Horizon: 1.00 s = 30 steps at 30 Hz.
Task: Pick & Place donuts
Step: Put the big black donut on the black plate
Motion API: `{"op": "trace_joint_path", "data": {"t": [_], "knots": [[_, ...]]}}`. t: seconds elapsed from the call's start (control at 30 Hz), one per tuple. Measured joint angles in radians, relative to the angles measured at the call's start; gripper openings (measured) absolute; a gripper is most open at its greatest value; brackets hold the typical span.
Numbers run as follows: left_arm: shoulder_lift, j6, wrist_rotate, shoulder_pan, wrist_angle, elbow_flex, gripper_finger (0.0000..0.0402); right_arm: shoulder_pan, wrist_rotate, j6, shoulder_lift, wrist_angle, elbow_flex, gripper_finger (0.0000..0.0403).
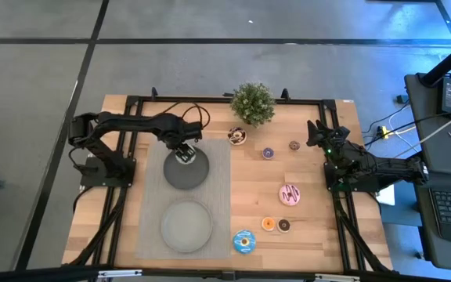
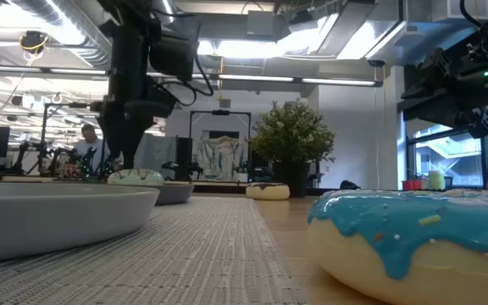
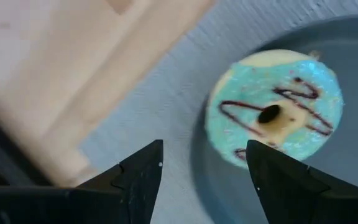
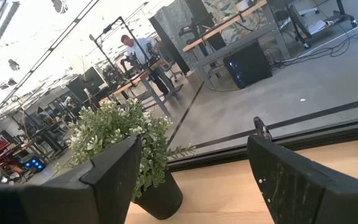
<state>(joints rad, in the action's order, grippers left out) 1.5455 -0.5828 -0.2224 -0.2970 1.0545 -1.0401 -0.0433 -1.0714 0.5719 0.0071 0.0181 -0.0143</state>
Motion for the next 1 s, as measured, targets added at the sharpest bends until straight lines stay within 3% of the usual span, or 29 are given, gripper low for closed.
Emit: {"op": "trace_joint_path", "data": {"t": [0.33,0.53,0.83,1.0], "knots": [[-0.094,-0.03,-0.185,0.0,-0.084,-0.049,0.0226,0.0,0.001,0.002,0.0,0.0,0.0,0.0294],[-0.091,-0.102,-0.154,0.001,-0.225,-0.049,0.0224,0.0,0.001,0.003,0.0,0.0,0.0,0.0294],[-0.089,-0.029,-0.139,0.018,-0.318,-0.048,0.0224,0.0,0.0,-0.028,0.0,0.0,0.0,0.0294],[-0.12,0.059,-0.173,0.069,-0.511,-0.048,0.0225,0.0,0.0,-0.033,0.0,0.004,0.0,0.0294]]}}
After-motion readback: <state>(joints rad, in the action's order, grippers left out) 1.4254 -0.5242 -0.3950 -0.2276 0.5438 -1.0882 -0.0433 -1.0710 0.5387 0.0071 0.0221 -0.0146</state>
